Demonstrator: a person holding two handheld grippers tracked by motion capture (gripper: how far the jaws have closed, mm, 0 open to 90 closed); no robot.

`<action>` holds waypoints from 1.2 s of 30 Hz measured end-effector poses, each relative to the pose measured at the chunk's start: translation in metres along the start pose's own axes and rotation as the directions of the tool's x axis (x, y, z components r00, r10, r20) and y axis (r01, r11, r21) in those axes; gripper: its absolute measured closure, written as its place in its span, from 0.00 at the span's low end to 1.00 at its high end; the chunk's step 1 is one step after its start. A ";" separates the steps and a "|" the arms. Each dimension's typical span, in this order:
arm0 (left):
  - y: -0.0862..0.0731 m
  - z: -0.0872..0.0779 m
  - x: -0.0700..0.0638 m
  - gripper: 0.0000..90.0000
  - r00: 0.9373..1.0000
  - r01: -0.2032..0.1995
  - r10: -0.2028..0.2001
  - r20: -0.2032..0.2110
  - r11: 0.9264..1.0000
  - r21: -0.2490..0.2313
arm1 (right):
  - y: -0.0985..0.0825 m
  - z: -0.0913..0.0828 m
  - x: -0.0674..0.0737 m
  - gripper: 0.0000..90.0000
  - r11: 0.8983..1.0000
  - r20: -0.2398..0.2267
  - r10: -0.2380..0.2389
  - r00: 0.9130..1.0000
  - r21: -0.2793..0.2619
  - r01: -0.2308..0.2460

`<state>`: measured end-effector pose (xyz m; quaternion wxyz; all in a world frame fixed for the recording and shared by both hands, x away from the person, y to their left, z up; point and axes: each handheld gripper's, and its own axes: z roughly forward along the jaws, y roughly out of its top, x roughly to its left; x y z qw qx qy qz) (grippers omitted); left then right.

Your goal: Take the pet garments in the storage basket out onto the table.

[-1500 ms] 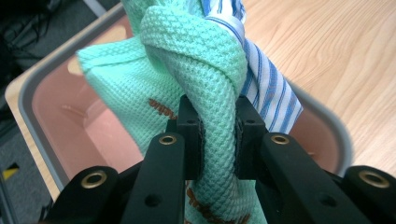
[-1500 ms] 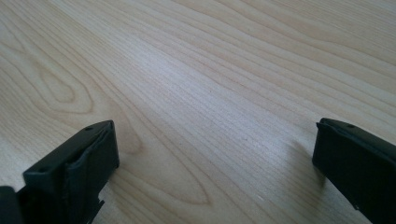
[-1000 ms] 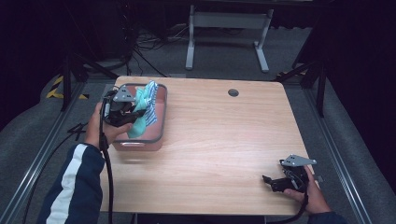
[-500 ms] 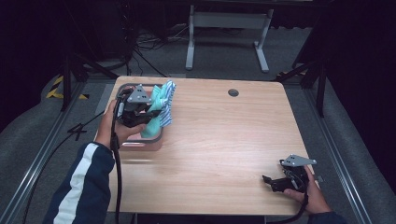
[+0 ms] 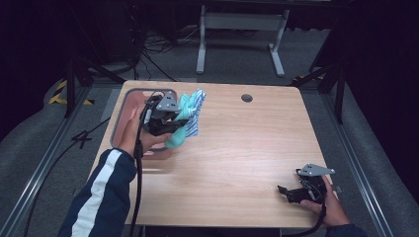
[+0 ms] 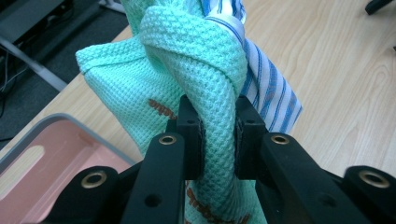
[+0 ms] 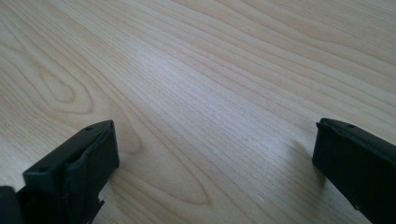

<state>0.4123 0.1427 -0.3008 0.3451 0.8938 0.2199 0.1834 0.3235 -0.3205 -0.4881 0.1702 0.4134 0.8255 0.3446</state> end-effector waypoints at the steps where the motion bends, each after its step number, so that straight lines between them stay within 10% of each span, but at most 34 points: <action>1: 0.001 0.002 -0.002 0.86 1.000 -0.005 0.005 0.006 1.000 0.000 | 0.000 0.000 0.000 0.01 1.000 0.000 0.003 1.000 -0.001 -0.003; 12: 0.017 0.037 -0.020 0.85 0.996 -0.055 0.053 0.068 0.998 0.031 | 0.000 0.000 0.000 0.01 1.000 0.000 0.001 1.000 0.000 -0.001; 36: 0.019 0.123 -0.046 0.85 0.989 -0.045 0.025 0.145 0.990 0.133 | 0.000 0.000 0.000 0.01 1.000 0.000 0.003 1.000 -0.001 -0.003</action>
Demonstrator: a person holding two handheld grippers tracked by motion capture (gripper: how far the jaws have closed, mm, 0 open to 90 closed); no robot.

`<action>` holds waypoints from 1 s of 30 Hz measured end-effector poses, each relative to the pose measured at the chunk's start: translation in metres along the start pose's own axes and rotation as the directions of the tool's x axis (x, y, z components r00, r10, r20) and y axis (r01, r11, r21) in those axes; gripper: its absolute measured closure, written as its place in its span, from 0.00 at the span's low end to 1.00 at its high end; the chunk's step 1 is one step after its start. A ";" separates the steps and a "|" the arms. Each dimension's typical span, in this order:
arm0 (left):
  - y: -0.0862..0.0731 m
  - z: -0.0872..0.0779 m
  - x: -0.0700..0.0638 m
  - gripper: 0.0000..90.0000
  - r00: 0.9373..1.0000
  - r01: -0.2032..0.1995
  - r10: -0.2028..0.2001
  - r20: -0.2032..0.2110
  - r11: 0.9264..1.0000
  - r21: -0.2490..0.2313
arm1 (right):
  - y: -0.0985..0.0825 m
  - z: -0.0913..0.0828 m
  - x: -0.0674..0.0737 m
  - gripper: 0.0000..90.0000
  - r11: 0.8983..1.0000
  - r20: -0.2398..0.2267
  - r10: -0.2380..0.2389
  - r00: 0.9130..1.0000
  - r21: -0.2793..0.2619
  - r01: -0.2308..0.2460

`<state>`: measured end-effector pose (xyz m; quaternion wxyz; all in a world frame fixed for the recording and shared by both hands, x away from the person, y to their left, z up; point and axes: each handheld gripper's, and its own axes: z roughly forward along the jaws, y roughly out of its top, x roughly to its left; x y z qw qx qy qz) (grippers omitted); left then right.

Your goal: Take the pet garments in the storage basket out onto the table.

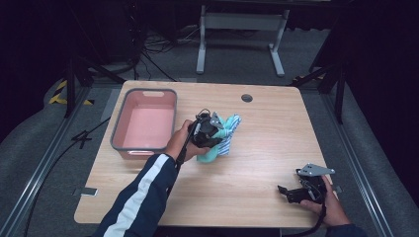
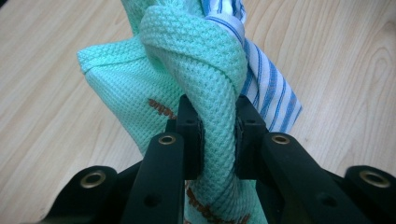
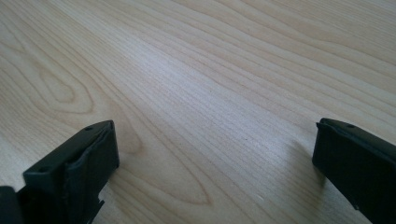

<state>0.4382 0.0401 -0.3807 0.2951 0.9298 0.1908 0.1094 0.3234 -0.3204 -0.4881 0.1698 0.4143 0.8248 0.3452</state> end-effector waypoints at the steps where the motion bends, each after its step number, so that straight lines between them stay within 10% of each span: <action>1: 0.000 0.005 0.000 0.85 1.000 0.003 -0.003 0.005 1.000 0.005 | 0.000 0.000 0.000 0.01 1.000 0.000 0.000 1.000 0.000 0.000; 30: 0.006 0.071 -0.016 0.79 1.000 0.000 -0.003 0.031 0.995 0.101 | 0.000 0.000 0.000 0.01 1.000 0.000 -0.002 1.000 0.002 0.002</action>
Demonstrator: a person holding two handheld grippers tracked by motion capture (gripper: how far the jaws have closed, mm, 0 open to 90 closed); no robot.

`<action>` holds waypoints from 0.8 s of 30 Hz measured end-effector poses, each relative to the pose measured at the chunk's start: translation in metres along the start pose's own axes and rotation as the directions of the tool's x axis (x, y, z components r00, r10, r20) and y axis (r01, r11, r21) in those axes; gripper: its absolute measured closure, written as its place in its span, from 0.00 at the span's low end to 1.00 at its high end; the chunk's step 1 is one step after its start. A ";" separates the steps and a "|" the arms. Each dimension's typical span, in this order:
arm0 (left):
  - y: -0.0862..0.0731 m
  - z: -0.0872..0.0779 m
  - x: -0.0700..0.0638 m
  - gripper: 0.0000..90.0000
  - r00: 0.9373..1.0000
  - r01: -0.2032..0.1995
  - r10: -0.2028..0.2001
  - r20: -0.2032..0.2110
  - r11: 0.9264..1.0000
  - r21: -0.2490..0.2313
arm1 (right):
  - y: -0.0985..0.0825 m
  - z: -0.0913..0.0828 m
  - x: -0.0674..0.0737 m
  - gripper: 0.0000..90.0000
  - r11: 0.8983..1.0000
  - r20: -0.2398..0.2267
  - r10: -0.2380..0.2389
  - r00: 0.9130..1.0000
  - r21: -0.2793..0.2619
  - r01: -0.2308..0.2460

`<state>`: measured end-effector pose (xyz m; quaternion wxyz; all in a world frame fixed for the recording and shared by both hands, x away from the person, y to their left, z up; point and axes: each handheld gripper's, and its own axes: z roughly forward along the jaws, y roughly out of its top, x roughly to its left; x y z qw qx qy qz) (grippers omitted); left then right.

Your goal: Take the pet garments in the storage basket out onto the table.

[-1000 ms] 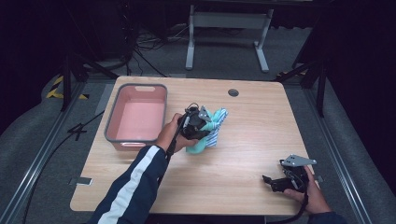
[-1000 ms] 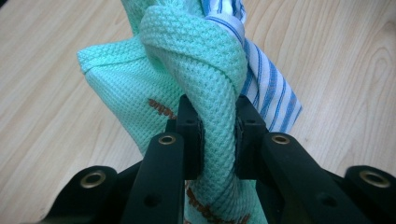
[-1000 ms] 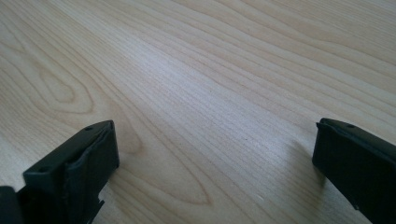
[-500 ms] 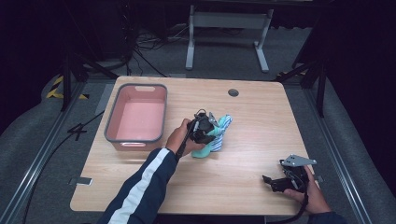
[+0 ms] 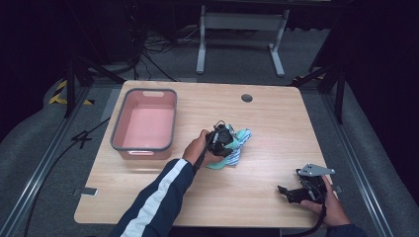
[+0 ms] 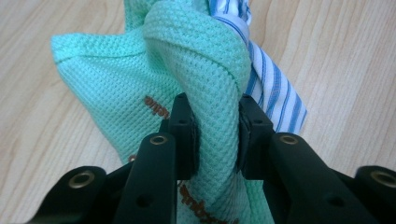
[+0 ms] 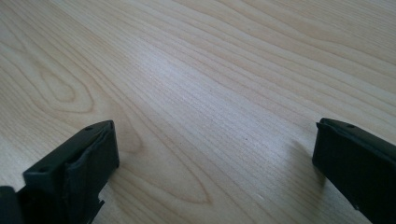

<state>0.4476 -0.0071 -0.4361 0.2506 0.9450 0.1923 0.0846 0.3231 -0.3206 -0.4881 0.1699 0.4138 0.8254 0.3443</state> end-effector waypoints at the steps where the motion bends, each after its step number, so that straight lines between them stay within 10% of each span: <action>1: 0.000 0.001 0.000 0.77 1.000 -0.003 0.003 0.001 1.000 0.010 | 0.000 0.000 0.000 0.01 1.000 0.000 0.000 1.000 0.000 0.000; 24: 0.002 -0.011 -0.001 0.40 0.999 0.051 -0.051 -0.005 0.996 -0.073 | 0.000 0.000 0.000 0.01 1.000 0.000 0.000 1.000 0.000 0.000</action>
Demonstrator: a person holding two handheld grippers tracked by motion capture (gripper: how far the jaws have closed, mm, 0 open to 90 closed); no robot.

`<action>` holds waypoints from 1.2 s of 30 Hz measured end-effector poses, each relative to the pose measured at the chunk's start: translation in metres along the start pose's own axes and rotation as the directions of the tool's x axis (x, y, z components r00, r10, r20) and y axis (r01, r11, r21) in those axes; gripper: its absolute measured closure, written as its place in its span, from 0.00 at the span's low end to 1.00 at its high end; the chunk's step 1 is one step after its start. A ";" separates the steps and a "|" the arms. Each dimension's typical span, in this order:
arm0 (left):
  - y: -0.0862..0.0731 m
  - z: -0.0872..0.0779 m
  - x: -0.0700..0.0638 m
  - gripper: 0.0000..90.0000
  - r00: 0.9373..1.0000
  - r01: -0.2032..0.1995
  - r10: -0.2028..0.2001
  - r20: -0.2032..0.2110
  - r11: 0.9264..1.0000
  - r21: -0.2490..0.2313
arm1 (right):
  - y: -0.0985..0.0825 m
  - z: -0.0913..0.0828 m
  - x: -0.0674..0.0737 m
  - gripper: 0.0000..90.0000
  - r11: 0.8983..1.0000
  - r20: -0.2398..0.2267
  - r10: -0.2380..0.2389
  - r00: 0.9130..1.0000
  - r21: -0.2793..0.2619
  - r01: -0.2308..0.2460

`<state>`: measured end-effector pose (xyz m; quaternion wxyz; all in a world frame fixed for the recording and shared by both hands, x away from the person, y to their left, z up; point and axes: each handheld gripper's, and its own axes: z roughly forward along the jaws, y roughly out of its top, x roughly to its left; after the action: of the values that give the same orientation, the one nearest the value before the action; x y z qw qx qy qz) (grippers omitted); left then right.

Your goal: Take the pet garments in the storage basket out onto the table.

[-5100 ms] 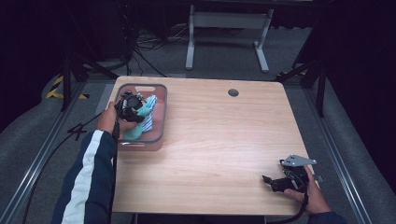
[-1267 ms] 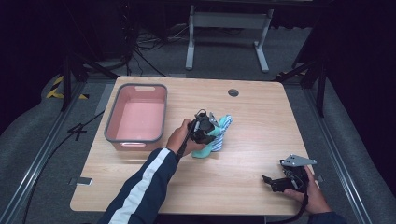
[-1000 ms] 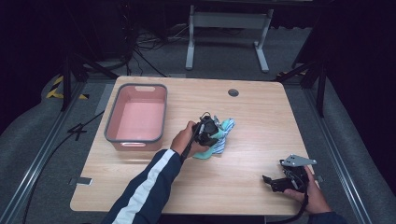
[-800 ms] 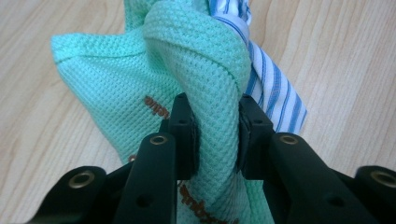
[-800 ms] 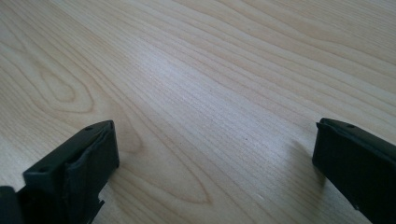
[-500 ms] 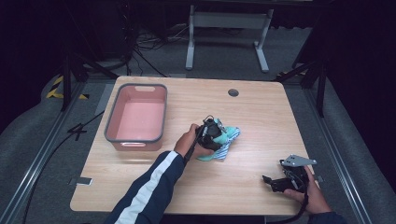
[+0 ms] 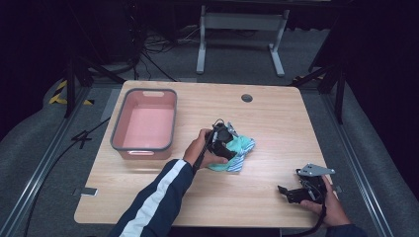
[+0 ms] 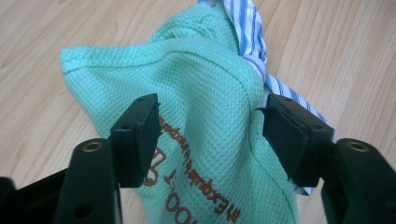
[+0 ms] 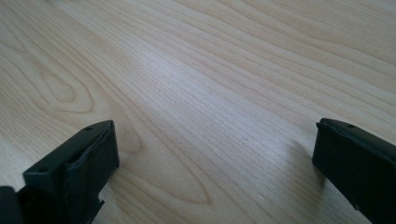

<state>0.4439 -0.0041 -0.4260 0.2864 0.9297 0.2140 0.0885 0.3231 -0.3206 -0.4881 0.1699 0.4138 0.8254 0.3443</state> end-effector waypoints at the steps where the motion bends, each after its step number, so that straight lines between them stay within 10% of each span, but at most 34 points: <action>1: 0.000 -0.001 0.000 0.38 1.000 -0.004 0.004 -0.008 1.000 -0.005 | 0.000 0.000 0.000 0.01 1.000 0.000 0.000 1.000 0.000 0.000; 36: -0.022 -0.072 -0.014 0.27 0.991 -0.122 0.121 -0.064 0.992 -0.016 | 0.000 0.000 0.000 0.01 1.000 0.000 0.000 1.000 0.000 0.000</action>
<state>0.4029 0.0412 -0.3802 0.2830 0.9348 0.1650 0.1372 0.3230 -0.3206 -0.4881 0.1698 0.4140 0.8254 0.3443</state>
